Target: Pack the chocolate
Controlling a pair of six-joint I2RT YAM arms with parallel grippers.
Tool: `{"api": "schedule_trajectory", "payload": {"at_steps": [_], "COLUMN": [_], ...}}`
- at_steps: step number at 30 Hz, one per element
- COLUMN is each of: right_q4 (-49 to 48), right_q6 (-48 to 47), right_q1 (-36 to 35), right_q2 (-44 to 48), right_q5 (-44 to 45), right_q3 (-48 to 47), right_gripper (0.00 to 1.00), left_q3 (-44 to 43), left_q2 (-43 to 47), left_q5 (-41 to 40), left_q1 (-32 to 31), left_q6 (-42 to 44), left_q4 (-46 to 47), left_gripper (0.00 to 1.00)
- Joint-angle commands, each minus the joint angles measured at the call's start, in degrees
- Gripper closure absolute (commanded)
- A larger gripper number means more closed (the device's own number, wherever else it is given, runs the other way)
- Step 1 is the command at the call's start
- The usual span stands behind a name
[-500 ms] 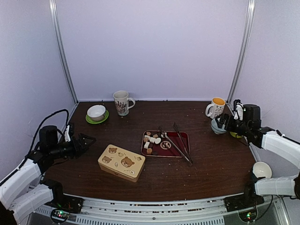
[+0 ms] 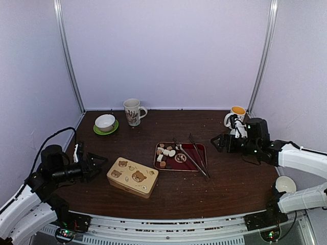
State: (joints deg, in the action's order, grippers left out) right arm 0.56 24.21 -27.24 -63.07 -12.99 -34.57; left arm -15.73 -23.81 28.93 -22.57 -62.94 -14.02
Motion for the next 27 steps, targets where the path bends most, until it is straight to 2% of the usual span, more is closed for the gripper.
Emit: {"api": "schedule_trajectory", "payload": {"at_steps": [1,7,13,19,25,27], "right_q4": [-3.67,-7.24,-3.71,-6.23,-7.64,-8.14], "right_q6": [1.75,1.52,1.04,1.72,2.31,3.08], "right_q1": [-3.62,-7.97,-11.95,-14.89,-18.82,-19.89], "right_q2": [-1.79,-6.89,-12.58,-13.55,-13.81,-14.56], "right_q5": [2.34,2.25,2.53,3.56,3.86,4.09], "right_q3": [0.21,-2.80,-11.52,-12.03,-12.97,-13.28], "right_gripper": [0.00,0.00,0.00,0.00,0.00,0.00], "left_q3": [1.52,1.84,1.51,2.51,3.16,2.71], "left_q2": [-1.30,-2.58,-0.89,1.71,0.77,0.47], "left_q5": [-1.43,0.71,3.78,2.79,3.81,3.71], "left_q1": [-2.74,-4.49,-6.34,-7.41,-9.28,-10.23], "left_q6": [-2.67,-3.47,-8.39,-5.39,-4.82,-4.43], "left_q4": [0.22,0.22,-0.41,-1.32,-0.39,-1.28], "left_gripper": [0.03,0.03,0.03,0.04,0.30,0.44]}}
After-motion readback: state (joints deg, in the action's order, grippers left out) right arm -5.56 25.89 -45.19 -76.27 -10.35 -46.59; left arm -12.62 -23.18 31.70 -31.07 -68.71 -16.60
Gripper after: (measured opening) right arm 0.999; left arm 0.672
